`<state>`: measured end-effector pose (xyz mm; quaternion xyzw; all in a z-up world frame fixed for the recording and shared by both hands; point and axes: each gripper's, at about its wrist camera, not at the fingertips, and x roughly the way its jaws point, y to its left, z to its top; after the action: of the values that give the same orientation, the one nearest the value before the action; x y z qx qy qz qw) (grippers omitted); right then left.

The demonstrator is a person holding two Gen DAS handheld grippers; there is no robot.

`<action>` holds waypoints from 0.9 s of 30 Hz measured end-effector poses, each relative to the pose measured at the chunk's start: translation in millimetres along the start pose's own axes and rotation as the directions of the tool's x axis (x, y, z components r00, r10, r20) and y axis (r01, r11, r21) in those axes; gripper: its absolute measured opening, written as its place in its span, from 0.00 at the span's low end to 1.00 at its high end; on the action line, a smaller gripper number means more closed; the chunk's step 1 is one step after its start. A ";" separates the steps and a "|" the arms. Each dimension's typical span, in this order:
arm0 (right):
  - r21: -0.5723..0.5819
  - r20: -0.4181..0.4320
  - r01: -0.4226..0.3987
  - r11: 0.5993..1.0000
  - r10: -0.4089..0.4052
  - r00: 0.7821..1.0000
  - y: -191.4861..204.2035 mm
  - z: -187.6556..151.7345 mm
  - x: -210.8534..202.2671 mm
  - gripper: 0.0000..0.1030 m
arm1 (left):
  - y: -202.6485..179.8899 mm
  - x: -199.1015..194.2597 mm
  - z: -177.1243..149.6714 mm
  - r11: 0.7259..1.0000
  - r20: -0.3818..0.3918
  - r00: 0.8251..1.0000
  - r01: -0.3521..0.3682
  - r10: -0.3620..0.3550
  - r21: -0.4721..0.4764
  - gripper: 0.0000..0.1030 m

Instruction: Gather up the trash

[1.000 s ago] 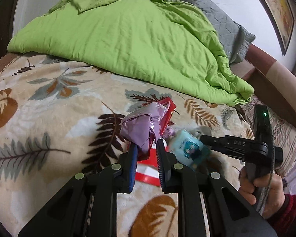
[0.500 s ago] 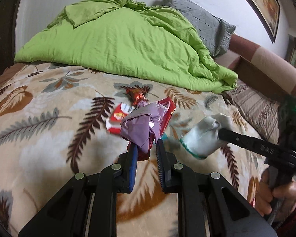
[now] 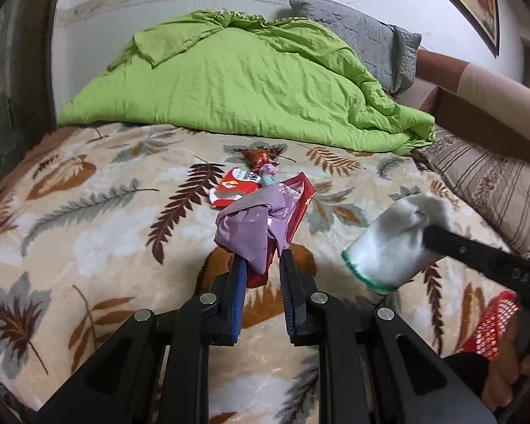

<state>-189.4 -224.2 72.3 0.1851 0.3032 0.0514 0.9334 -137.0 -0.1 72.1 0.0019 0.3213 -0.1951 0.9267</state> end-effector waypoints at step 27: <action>0.015 -0.012 0.007 1.000 -0.007 1.000 -3.6 -1.4 4.5 0.21 | -15.5 6.3 -1.5 0.996 0.016 0.998 -0.054 0.053 0.068 0.17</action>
<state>-186.6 -226.2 67.5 0.1907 0.3099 0.0468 0.9303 -138.9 -16.5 69.1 0.0409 0.3076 -0.1810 0.9332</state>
